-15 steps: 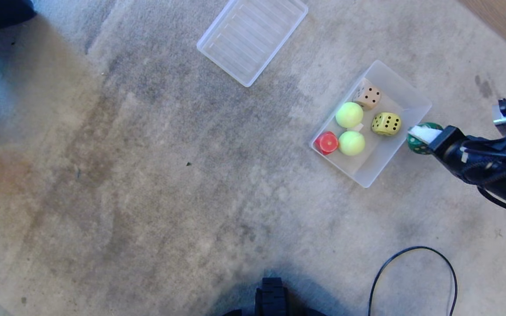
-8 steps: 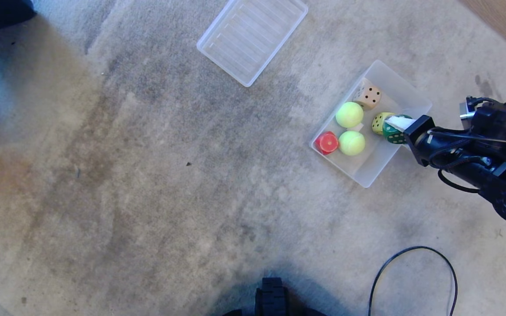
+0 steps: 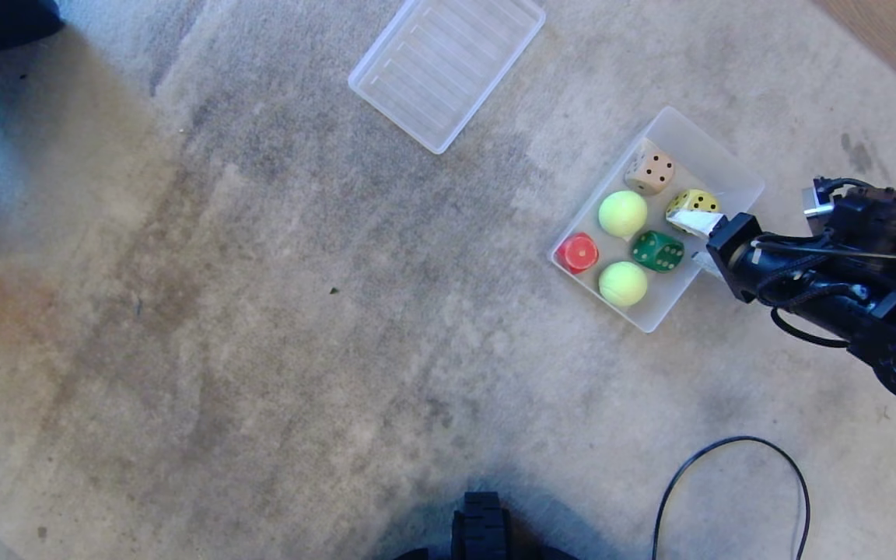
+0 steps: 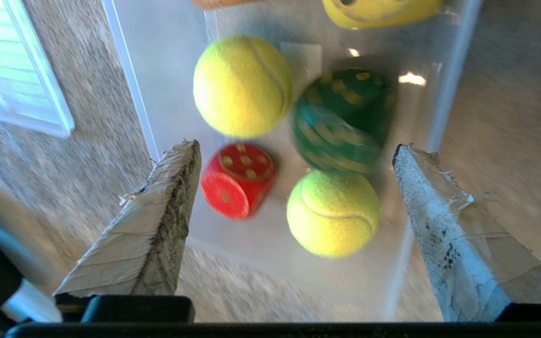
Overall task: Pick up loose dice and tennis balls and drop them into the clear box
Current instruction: Put the toys in the box, then close the lid
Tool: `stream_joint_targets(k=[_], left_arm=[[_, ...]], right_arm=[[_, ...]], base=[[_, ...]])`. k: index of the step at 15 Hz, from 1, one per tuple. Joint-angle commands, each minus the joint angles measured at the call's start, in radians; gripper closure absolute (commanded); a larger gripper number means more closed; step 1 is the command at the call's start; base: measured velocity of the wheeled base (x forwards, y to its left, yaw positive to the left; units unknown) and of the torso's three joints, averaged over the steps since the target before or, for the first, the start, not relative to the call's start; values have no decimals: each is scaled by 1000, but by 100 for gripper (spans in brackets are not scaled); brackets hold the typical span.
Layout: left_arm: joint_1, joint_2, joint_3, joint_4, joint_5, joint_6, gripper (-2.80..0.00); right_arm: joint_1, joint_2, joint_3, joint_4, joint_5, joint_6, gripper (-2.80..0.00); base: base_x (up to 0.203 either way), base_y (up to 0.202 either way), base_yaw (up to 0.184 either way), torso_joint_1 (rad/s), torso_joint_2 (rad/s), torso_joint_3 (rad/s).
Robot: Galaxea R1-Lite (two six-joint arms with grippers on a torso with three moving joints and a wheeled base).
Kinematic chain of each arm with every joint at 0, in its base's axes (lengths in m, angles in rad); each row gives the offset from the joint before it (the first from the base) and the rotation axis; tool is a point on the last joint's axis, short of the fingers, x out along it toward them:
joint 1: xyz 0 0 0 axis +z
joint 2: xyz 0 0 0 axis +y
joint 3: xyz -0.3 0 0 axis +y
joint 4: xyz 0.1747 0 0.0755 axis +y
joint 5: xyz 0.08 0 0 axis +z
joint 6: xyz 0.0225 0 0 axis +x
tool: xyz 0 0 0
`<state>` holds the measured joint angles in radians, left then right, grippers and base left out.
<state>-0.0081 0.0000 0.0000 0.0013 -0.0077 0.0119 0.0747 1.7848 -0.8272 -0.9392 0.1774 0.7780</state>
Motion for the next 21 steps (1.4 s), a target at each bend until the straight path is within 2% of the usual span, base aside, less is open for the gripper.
stream_joint_targets(k=[1, 2, 3, 6, 14, 18, 21], left_arm=[[0, 0, 0, -1, 0, 0, 0], [0, 0, 0, 0, 0, 0, 0], [0, 0, 0, -1, 0, 0, 0], [0, 0, 0, 0, 0, 0, 0], [0, 0, 0, 0, 0, 0, 0], [0, 0, 0, 0, 0, 0, 0], [0, 0, 0, -1, 0, 0, 0]], right_arm=[[-12, -123, 49, 45, 0, -15, -280], [-23, -185, 84, 100, -4, -45, -280], [-31, -255, 121, 166, -14, -66, 0], [-41, -459, 249, 348, -40, -156, 0], [-80, -1198, 672, 769, -125, -607, 0], [-104, -1470, 771, 939, -164, -749, 0], [-95, -1629, 813, 963, -175, -785, 0]], base=[[0, 0, 0, 0, 0, 0], [0, 0, 0, 0, 0, 0], [0, 0, 0, 0, 0, 0], [0, 0, 0, 0, 0, 0], [0, 0, 0, 0, 0, 0], [0, 0, 0, 0, 0, 0], [0, 0, 0, 0, 0, 0]])
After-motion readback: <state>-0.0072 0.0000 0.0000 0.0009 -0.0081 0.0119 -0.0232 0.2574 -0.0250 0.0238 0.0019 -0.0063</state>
